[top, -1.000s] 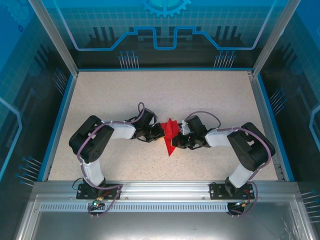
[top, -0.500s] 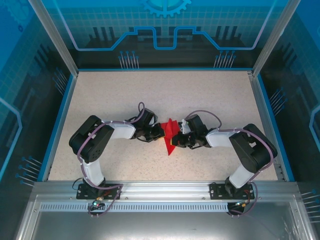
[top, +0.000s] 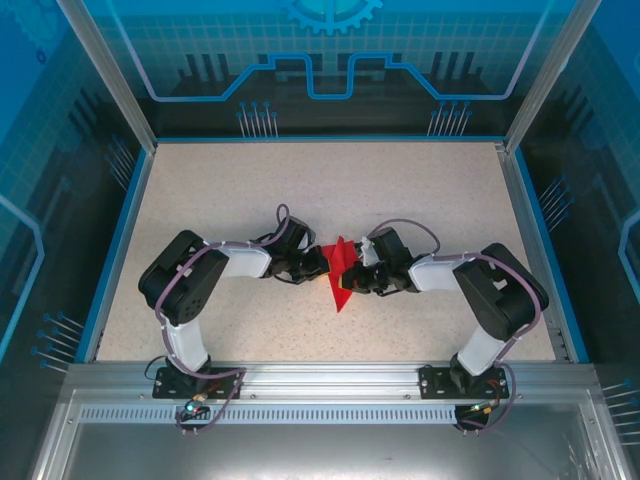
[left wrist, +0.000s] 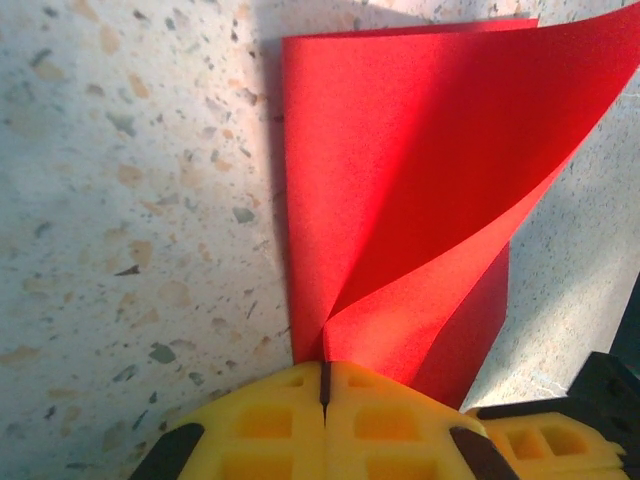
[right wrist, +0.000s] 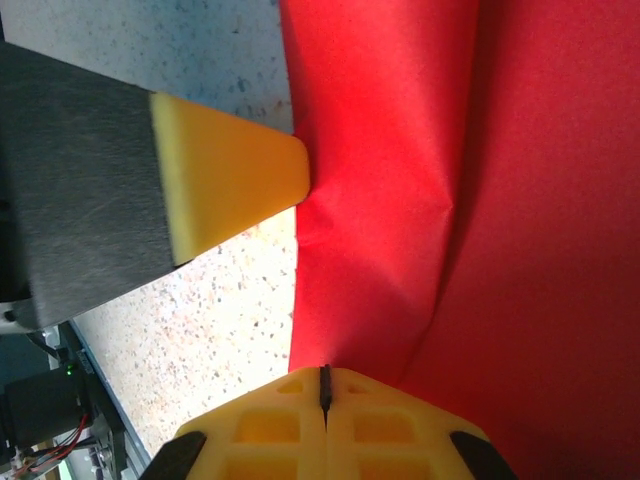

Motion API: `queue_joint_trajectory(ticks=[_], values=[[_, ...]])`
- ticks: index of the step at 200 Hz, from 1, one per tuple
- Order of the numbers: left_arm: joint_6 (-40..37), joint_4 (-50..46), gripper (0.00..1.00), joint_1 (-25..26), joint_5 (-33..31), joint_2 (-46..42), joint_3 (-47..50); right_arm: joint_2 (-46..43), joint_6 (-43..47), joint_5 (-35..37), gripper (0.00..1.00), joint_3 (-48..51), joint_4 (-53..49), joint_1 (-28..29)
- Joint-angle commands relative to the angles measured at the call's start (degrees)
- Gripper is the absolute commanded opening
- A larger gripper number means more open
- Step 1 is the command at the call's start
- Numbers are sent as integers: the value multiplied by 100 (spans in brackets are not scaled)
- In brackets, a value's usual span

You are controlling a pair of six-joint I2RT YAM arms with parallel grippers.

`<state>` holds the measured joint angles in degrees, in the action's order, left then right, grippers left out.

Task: Fold a paper plane with a square sheet of paper (pick it up from the middle)

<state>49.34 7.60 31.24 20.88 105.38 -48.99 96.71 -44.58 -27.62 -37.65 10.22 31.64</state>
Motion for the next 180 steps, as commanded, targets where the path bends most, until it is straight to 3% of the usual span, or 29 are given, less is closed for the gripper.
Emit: queue_joint_trajectory(ticks=[1, 168, 180], values=[[-123, -483, 0, -38, -322, 373, 156, 140, -22, -137, 2, -144, 150, 96], [-39, -338, 0, -39, -142, 341, 95, 652, -91, -279, 2, -323, 411, 201], [-51, -382, 5, -37, -167, 204, 70, 654, -78, -257, 2, -315, 409, 202]])
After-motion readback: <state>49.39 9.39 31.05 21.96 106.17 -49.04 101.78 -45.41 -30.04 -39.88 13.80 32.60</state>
